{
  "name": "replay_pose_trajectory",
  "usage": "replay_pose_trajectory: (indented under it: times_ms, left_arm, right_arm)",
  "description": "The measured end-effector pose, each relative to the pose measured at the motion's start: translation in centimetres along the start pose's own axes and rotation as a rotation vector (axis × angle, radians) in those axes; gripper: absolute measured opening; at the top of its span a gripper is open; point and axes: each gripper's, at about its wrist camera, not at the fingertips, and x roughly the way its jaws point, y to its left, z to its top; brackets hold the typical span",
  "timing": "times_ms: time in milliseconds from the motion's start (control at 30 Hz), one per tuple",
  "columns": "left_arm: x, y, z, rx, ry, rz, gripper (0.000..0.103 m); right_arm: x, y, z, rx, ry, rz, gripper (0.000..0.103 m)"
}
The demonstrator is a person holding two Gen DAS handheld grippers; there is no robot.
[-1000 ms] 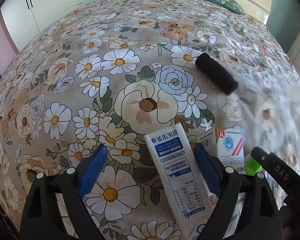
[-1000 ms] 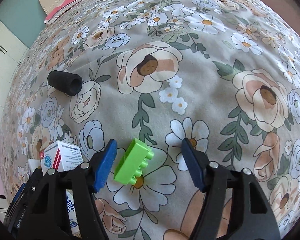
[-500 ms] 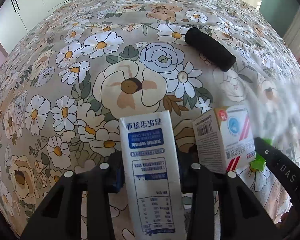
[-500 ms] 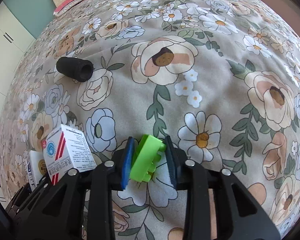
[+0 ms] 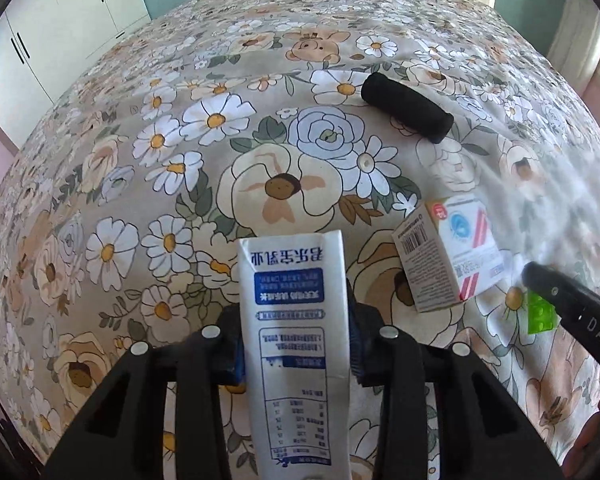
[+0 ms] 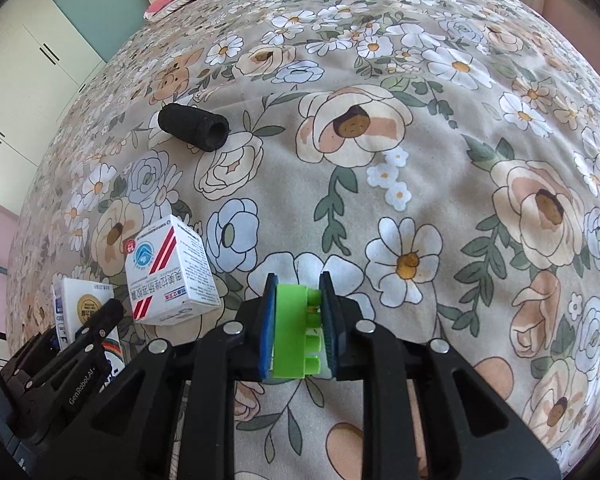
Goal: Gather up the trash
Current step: 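Carry the green block and milk carton with both tools over the bin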
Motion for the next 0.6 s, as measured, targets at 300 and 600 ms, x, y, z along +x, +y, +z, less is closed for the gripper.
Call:
replay_pose_trajectory:
  times_ms: [300, 600]
  left_arm:
    - [-5.9, 1.6, 0.3, -0.007, -0.038, -0.013, 0.039]
    - [-16.5, 2.2, -0.8, 0.073, -0.150, -0.005, 0.039]
  right_arm:
    - [-6.9, 0.5, -0.1, -0.053, -0.052, -0.035, 0.022]
    - [-17.6, 2.4, -1.6, -0.151, -0.137, -0.056, 0.022]
